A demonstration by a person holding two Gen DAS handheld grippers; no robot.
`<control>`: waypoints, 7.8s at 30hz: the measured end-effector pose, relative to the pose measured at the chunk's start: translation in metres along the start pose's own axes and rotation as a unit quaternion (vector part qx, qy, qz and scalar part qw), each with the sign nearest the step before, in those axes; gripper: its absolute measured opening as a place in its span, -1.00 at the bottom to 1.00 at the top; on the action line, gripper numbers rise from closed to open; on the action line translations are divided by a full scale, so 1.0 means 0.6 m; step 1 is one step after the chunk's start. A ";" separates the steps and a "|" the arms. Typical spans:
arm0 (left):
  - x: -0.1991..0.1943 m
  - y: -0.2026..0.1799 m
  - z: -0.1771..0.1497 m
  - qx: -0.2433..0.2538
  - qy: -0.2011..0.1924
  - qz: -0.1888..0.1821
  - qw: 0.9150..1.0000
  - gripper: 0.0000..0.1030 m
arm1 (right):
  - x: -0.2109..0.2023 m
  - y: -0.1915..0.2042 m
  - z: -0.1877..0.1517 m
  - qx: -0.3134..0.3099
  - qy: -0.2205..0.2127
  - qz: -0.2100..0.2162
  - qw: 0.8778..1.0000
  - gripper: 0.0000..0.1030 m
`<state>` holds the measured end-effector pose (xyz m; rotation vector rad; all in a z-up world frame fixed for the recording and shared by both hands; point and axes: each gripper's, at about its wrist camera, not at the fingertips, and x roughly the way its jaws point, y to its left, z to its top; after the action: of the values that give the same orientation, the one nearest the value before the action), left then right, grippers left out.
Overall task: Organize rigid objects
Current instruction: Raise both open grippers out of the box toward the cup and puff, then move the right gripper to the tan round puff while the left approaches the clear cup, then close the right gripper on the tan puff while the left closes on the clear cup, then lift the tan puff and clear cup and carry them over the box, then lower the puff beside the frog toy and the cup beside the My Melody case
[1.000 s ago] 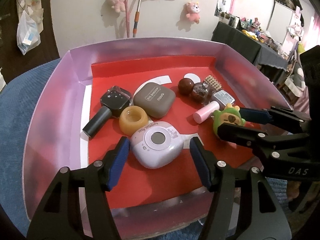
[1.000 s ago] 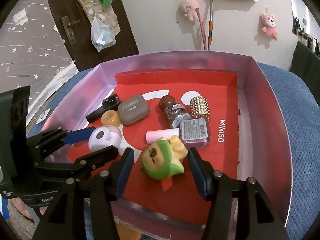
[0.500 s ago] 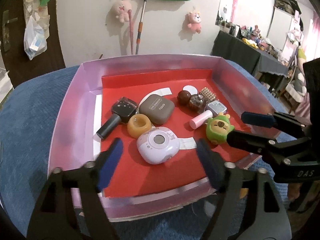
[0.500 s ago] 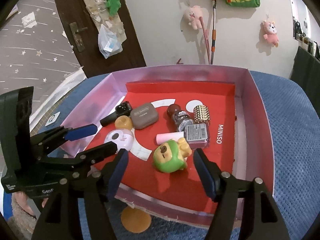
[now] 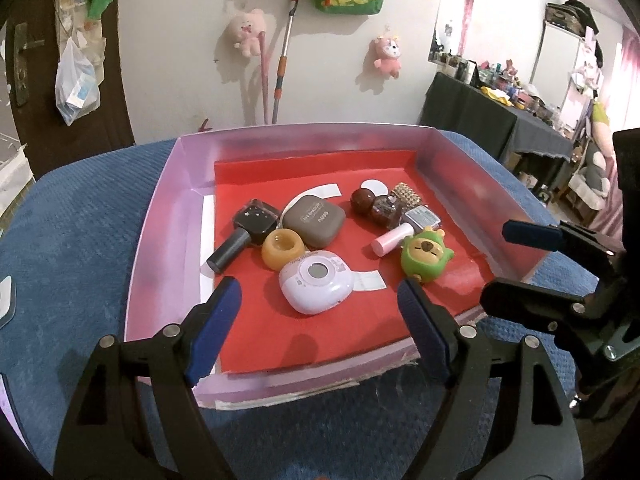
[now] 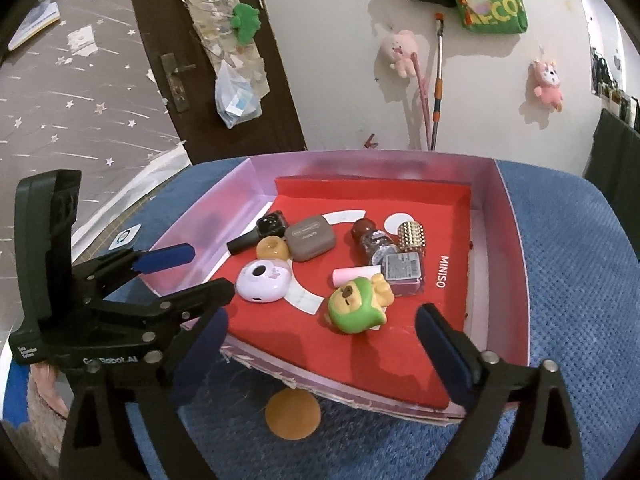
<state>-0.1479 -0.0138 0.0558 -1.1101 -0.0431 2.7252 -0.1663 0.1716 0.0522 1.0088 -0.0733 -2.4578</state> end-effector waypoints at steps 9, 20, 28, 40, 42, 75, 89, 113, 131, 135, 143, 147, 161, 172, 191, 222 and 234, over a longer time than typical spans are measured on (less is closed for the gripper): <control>-0.017 -0.001 -0.011 0.003 -0.004 0.016 1.000 0.59 | -0.024 0.016 -0.005 -0.016 -0.016 -0.006 1.000 1.00; -0.031 -0.002 -0.024 0.004 -0.008 0.027 1.000 0.67 | -0.043 0.009 -0.018 0.000 -0.032 0.004 0.999 1.00; -0.039 0.002 -0.037 -0.002 -0.010 0.027 1.000 0.86 | -0.059 0.015 -0.032 -0.003 -0.043 -0.007 0.999 1.00; -0.053 -0.003 -0.067 0.010 -0.010 0.031 0.999 0.99 | -0.060 0.019 -0.060 -0.009 -0.039 -0.011 0.999 1.00; -0.054 -0.006 -0.074 0.014 -0.005 0.027 1.000 0.99 | -0.059 0.021 -0.065 -0.014 -0.036 -0.017 0.999 1.00; -0.003 -0.063 -0.101 0.014 0.034 -0.016 0.999 0.99 | -0.036 -0.009 -0.114 0.004 0.023 -0.043 0.999 0.78; 0.012 -0.025 -0.103 -0.029 0.053 -0.008 0.998 0.99 | -0.024 -0.010 -0.121 0.003 0.034 -0.042 0.999 0.78; -0.014 -0.006 -0.119 -0.049 0.044 -0.023 0.998 0.93 | 0.020 0.039 -0.119 -0.057 0.053 -0.061 0.995 0.71; 0.013 -0.021 -0.106 -0.039 0.061 -0.025 0.997 0.26 | 0.036 0.046 -0.118 -0.066 0.060 -0.059 0.994 0.15; 0.013 -0.020 -0.106 -0.041 0.062 -0.031 0.997 0.02 | 0.035 0.048 -0.117 -0.063 0.059 -0.048 0.995 -0.04; 0.010 -0.022 -0.107 -0.038 0.059 -0.035 0.997 -0.17 | 0.034 0.052 -0.117 -0.060 0.058 -0.042 0.996 -0.22; 0.007 -0.022 -0.109 -0.038 0.058 -0.036 0.997 -0.22 | 0.032 0.052 -0.117 -0.056 0.057 -0.041 0.996 -0.22; -0.003 -0.018 -0.112 -0.040 0.055 -0.037 0.997 -0.32 | 0.017 0.054 -0.121 -0.049 0.054 -0.027 0.997 -0.22; -0.020 -0.019 -0.112 -0.037 0.047 -0.039 0.997 -0.33 | 0.010 0.057 -0.122 -0.045 0.052 -0.018 0.997 -0.22; -0.045 -0.026 -0.110 -0.035 0.035 -0.055 0.997 -0.34 | -0.008 0.069 -0.116 -0.048 0.043 -0.002 0.998 -0.22; -0.059 -0.036 -0.049 -0.015 -0.004 -0.055 0.998 -0.34 | -0.050 0.065 -0.073 -0.037 0.001 0.025 0.999 -0.22; -0.004 -0.022 -0.016 -0.013 0.027 -0.065 0.997 -0.34 | -0.005 0.022 -0.026 -0.011 0.034 0.040 0.999 -0.22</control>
<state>-0.1371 -0.0017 0.0521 -1.1442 -0.1383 2.5867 -0.1484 0.1637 0.0459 1.0580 -0.0638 -2.3468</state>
